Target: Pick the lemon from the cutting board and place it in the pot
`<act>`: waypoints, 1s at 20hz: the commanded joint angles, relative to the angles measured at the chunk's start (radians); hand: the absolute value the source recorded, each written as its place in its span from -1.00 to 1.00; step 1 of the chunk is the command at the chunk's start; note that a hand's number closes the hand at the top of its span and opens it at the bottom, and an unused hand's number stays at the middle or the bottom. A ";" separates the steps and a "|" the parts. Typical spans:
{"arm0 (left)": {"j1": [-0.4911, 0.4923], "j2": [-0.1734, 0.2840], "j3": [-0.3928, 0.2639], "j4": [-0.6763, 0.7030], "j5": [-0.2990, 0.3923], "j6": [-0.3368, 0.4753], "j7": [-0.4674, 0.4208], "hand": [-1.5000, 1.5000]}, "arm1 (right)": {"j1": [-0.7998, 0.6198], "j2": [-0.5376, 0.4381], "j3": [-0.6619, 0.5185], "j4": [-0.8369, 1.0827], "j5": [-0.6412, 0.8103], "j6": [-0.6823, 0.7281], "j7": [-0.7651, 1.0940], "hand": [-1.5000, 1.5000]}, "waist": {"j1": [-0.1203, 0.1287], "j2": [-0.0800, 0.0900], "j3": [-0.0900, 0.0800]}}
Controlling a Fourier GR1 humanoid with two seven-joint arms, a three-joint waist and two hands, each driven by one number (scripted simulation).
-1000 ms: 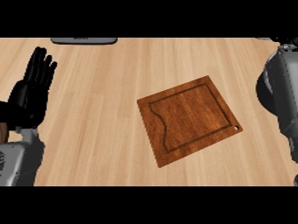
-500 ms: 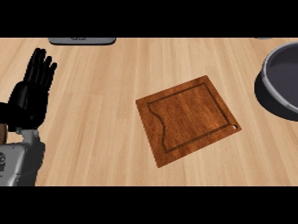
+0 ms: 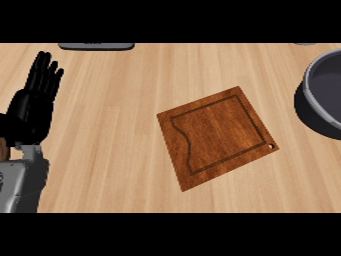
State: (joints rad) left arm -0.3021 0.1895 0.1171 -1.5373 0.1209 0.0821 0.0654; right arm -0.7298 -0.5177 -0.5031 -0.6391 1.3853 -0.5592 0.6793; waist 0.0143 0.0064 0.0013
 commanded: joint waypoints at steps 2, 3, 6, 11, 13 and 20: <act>0.037 -0.008 -0.019 -0.032 -0.011 -0.006 -0.006 0.00 | -0.010 -0.018 -0.104 0.129 -0.164 -0.008 -0.103 1.00 | 0.007 0.001 0.001; 0.034 -0.031 -0.015 -0.021 -0.003 0.007 -0.024 0.00 | -0.053 -0.041 -0.132 0.132 -0.206 0.047 -0.108 1.00 | 0.006 0.001 0.001; 0.042 -0.046 -0.041 -0.072 -0.025 0.034 0.011 0.00 | -0.008 -0.052 -0.190 0.167 -0.325 0.043 -0.272 -1.00 | 0.004 -0.001 0.002; 0.049 -0.029 -0.021 0.029 -0.015 -0.024 -0.082 0.00 | -0.038 -0.056 -0.194 0.248 -0.376 -0.003 -0.449 -1.00 | 0.011 0.006 0.001; 0.021 -0.040 -0.025 -0.004 -0.009 0.005 -0.015 0.00 | -0.053 -0.042 -0.193 0.230 -0.388 -0.064 -0.499 -1.00 | 0.012 0.005 0.002; 0.051 -0.038 -0.012 -0.023 -0.013 0.012 -0.030 0.00 | -0.050 -0.005 -0.323 0.134 -0.604 -0.167 -0.632 -1.00 | -0.002 -0.002 0.001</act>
State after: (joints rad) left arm -0.2699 0.1674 0.1086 -1.5495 0.1119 0.0817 0.0419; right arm -0.7879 -0.5200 -0.7619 -0.4758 0.8845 -0.6876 0.1171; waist 0.0179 0.0066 0.0023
